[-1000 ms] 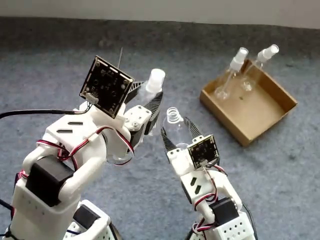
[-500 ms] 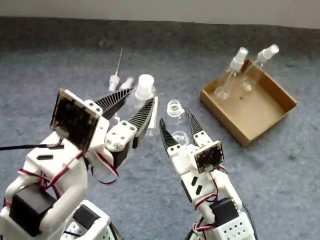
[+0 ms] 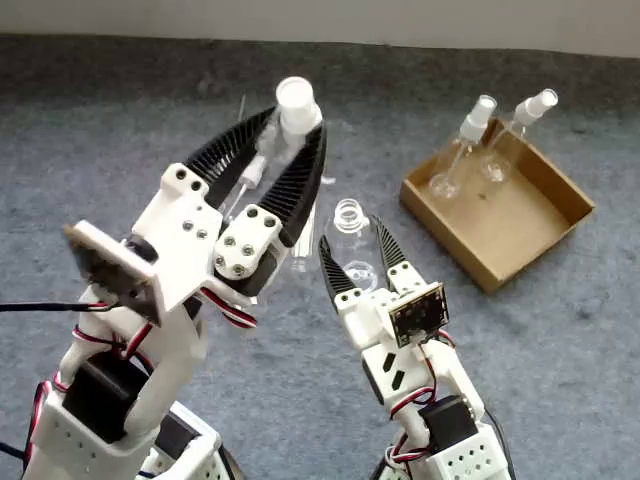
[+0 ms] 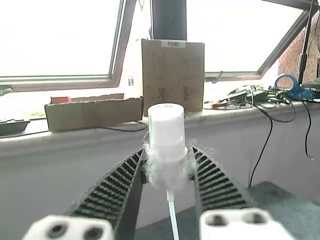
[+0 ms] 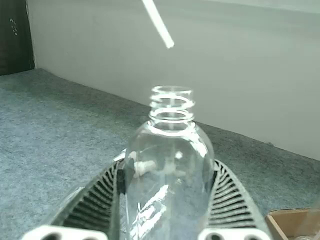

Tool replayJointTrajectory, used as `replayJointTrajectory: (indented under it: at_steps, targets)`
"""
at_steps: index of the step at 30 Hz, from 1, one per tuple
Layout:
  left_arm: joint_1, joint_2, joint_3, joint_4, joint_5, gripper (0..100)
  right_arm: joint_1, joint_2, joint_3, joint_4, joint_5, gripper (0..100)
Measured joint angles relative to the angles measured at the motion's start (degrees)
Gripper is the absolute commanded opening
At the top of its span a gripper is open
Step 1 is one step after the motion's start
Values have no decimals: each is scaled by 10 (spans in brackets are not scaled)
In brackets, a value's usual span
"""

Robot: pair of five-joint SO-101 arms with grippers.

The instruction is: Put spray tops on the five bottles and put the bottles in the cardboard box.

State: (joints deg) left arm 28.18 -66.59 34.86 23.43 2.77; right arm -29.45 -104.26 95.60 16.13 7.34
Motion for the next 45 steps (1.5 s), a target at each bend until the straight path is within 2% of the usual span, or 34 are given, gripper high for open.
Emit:
replayJointTrajectory:
  at_steps: [4, 9, 16, 20, 38, 45]
  targets:
    - [-1, 47, -17, -28, 0, 5, -7, 0, 0, 0, 0, 80]
    - [-3, 137, -66, -22, 0, 5, -19, 0, 0, 0, 0, 80]
    - [-3, 142, -137, 123, 0, 5, -18, 0, 0, 0, 0, 80]
    - [-1, 142, -188, 163, 0, 5, -19, 0, 0, 0, 0, 80]
    - [-2, 142, -186, 169, 1, 5, -20, 0, 0, 0, 0, 80]
    - [-2, 142, -186, 171, 51, 5, -20, 0, 0, 0, 0, 80]
